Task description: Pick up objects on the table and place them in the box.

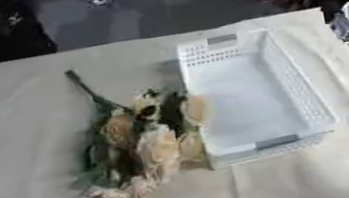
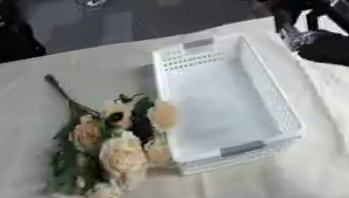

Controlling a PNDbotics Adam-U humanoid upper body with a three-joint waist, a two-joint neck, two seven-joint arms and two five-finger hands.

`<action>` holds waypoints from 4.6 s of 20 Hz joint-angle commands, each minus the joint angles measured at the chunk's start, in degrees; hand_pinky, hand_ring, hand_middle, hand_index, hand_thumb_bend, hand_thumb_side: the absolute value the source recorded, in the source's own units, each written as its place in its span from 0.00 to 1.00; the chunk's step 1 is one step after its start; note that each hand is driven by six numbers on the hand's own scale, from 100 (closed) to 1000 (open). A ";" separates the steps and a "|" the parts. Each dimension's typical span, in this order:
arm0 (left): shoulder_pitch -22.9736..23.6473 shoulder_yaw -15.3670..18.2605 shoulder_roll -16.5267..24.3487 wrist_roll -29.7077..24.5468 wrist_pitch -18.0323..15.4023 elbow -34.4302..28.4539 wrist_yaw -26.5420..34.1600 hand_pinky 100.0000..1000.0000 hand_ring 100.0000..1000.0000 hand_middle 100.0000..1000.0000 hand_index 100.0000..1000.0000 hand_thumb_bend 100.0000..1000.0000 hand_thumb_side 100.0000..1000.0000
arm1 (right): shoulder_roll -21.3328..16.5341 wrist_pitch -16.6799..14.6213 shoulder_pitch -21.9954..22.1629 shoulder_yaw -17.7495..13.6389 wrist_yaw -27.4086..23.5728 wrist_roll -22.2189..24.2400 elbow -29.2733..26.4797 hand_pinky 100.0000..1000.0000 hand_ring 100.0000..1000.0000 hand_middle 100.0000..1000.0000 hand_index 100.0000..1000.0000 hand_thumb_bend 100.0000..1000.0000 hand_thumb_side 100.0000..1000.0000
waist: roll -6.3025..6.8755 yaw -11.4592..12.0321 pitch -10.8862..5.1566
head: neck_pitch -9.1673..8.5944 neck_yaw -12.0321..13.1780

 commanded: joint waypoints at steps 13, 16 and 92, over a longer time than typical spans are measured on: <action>-0.74 0.16 0.51 -0.20 -0.10 -0.96 0.13 0.55 0.71 0.53 0.81 0.00 0.70 | -0.72 -21.85 -1.38 -1.26 -15.17 -44.81 -0.92 0.59 0.80 0.81 0.86 0.00 0.64 | 0.14 -0.16 -0.48 | -0.09 0.05; -0.72 0.13 0.53 -0.25 -0.07 -0.96 0.15 0.55 0.71 0.53 0.81 0.00 0.70 | -0.76 -21.77 -1.34 -0.90 -14.39 -46.85 -0.92 0.59 0.80 0.81 0.86 0.00 0.64 | 0.16 -0.18 -0.48 | -0.09 -0.16; -22.33 -23.66 14.76 -30.24 -1.59 37.09 -44.53 0.65 0.67 0.67 0.80 0.27 0.66 | -0.94 -21.15 -1.29 -0.76 -11.77 -45.93 -0.92 0.58 0.77 0.73 0.86 0.00 0.62 | 0.98 -3.38 -0.81 | -0.09 -0.25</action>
